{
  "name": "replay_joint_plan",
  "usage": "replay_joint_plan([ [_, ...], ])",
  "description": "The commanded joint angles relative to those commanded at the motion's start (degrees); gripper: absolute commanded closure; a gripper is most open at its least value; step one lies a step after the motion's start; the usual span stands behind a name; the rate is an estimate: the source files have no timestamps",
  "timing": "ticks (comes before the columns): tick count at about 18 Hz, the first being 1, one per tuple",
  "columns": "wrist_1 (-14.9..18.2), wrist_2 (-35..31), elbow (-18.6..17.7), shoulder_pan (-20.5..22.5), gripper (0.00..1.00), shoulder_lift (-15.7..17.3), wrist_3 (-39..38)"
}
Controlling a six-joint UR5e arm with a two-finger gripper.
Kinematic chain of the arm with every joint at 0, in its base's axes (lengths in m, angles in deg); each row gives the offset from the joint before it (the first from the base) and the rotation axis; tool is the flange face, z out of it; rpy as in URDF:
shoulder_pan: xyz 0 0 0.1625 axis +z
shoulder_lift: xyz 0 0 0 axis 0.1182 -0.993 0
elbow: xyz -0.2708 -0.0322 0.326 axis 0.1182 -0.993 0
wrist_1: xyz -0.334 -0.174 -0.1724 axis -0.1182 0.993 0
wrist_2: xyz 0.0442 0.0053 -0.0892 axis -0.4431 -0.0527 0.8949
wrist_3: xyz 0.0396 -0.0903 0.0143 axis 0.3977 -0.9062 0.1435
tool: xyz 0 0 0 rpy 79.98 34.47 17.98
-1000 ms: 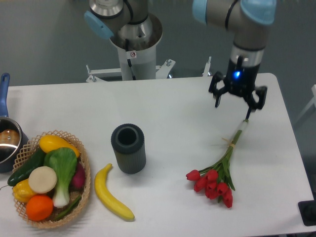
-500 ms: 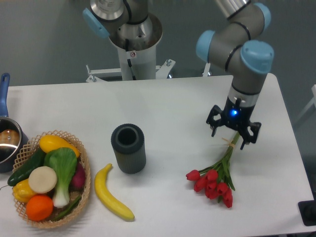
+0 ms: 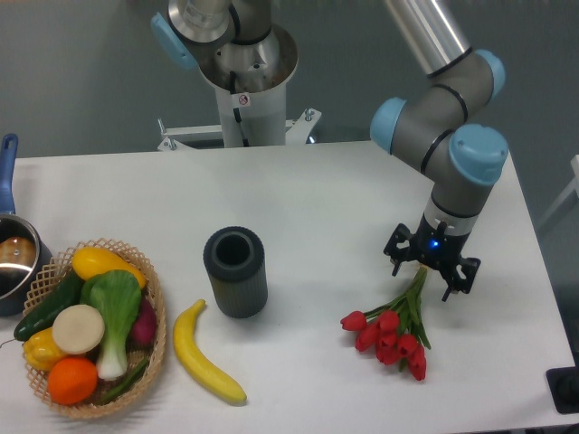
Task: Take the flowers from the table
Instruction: 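Lower the gripper around the tulip stems and close it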
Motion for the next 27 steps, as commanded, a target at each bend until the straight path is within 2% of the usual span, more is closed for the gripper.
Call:
replay_joint_plan([
  [3, -0.6, -0.1, 0.0, -0.4, 0.0, -0.6, 0.0],
  [7, -1.0, -3.7, 0.0, -1.5, 0.0, -1.2, -0.1],
  [15, -1.3, -3.5, -0.3, -1.6, 0.01, -1.6, -0.6],
  [16, -1.4, -3.5, -0.3, -1.6, 0.06, -1.6, -0.6],
  [18, -1.4, -3.4, -0.3, -1.6, 0.22, -1.6, -0.6],
  [22, -1.4, -3.2, -0.1, -1.6, 0.44, -1.5, -1.7],
  [24, -1.4, -3.2, 0.0, -1.6, 0.48, -1.5, -2.1],
  [27, -1.4, -3.2, 0.1, -1.6, 0.6, -1.4, -2.9],
])
